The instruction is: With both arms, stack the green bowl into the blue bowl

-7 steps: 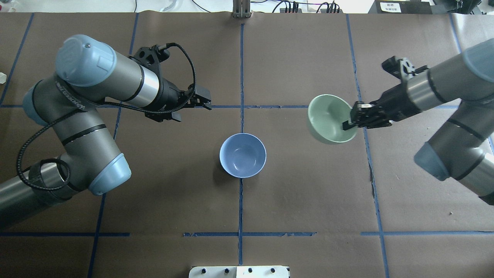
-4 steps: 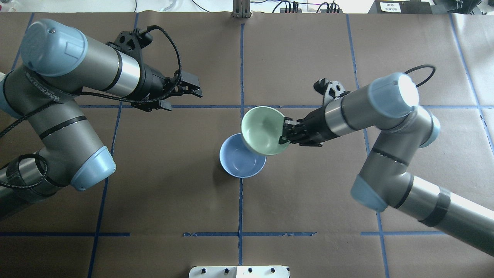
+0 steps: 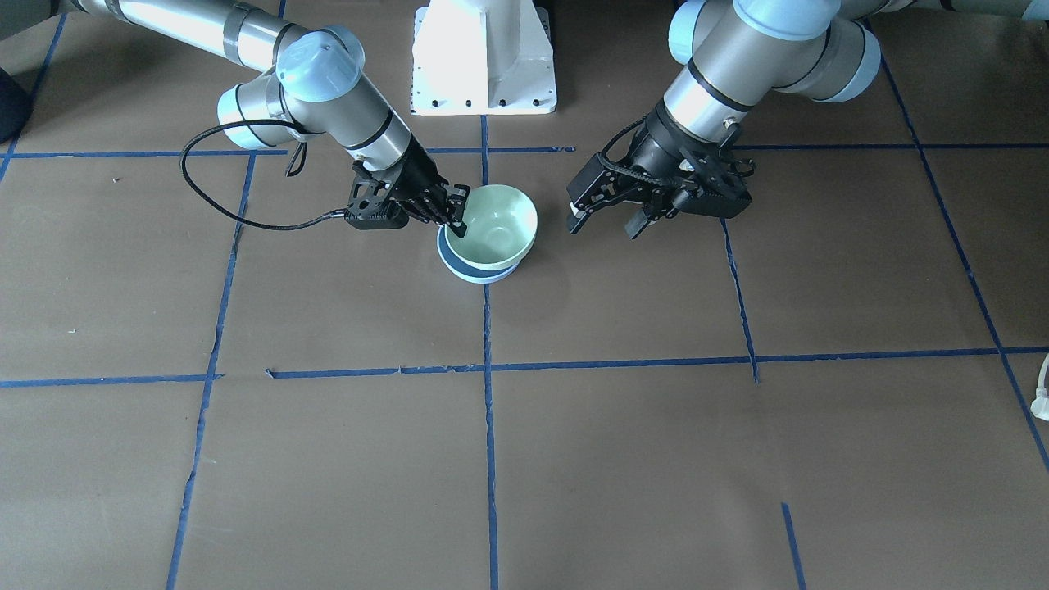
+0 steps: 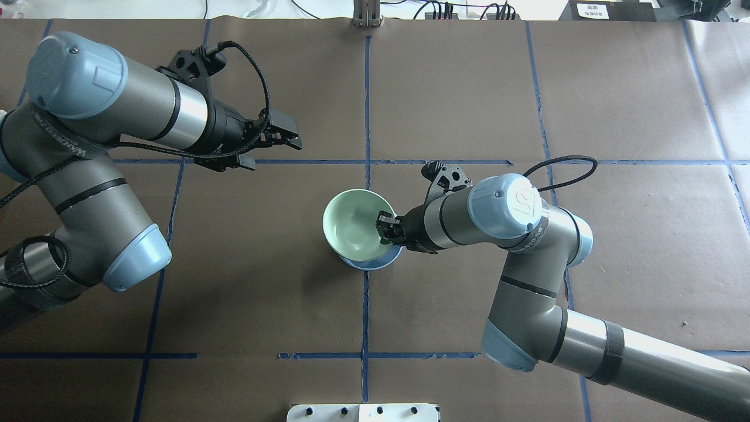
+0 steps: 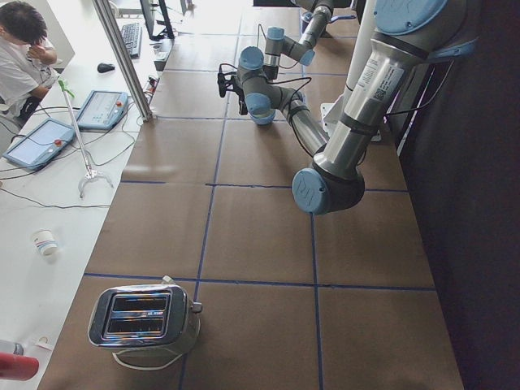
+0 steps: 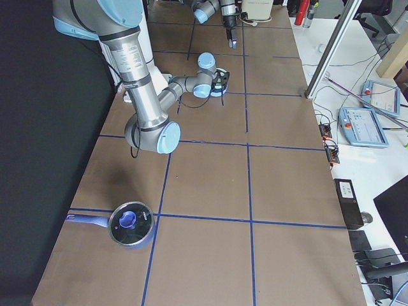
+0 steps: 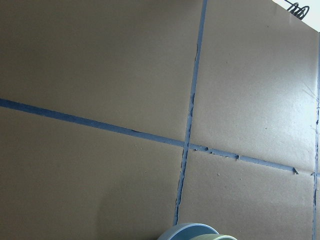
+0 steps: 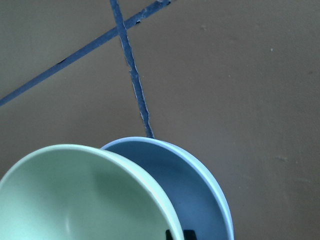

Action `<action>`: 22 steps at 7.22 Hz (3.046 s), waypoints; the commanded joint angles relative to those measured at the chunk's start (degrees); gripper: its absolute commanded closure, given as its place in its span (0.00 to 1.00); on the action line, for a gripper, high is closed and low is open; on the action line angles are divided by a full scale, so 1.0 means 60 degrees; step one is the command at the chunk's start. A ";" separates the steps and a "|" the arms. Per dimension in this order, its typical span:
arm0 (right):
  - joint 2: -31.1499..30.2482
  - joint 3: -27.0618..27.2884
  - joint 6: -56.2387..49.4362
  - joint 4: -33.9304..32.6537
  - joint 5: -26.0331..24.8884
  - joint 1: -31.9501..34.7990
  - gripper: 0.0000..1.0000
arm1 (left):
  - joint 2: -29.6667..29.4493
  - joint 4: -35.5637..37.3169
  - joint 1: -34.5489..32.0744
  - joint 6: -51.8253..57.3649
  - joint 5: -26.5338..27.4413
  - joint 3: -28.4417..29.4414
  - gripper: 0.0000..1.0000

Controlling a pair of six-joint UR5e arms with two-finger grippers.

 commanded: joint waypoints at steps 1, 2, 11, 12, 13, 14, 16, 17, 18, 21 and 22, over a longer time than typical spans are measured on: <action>-0.0003 -0.0005 0.0008 -0.0030 -0.0015 0.0017 1.00 | -0.0009 -0.0011 0.0023 -0.0003 0.0000 0.0071 0.00; -0.0032 0.0024 -0.0007 -0.0030 -0.0015 0.0046 1.00 | -0.0009 -0.0011 0.0024 -0.0003 0.0000 0.0071 0.00; -0.1487 0.2153 -0.0021 -0.0016 -0.0074 0.0558 0.00 | 0.0035 0.0004 0.0024 0.0026 0.0000 0.0159 0.00; -0.2802 0.3047 -0.0036 -0.0016 0.0173 0.1081 0.00 | 0.0166 -0.0011 0.0009 0.0099 0.0000 0.0159 0.00; -0.3917 0.3259 -0.0254 0.0057 0.1626 0.2464 0.00 | 0.0414 0.0004 -0.0049 0.0491 -0.0058 0.0101 0.00; -0.4450 0.3058 -0.1387 -0.0029 0.3105 0.3986 0.00 | 0.0953 0.0018 -0.0108 0.1235 -0.0088 -0.0044 0.00; -0.5478 0.2081 -0.5349 -0.0059 0.4710 0.6203 0.00 | 0.1934 0.0106 -0.0763 0.2961 -0.0669 -0.0061 0.00; -0.5597 0.1364 -0.6949 -0.0074 0.5122 0.7098 0.00 | 0.2694 0.0121 -0.1376 0.4435 -0.1080 -0.0075 0.00; -0.5845 0.0647 -0.8835 -0.0074 0.5388 0.7847 0.00 | 0.3426 0.0150 -0.2021 0.6292 -0.1418 0.0012 0.00; -0.5863 -0.1160 -1.5054 -0.1950 0.5318 0.9563 0.00 | 0.4457 0.0847 -0.4552 1.1523 -0.2079 0.0991 0.00; -0.5543 -0.1148 -1.7444 -0.4023 0.5317 1.0192 0.00 | 0.4459 0.2594 -0.5547 1.3411 -0.2298 0.0777 0.00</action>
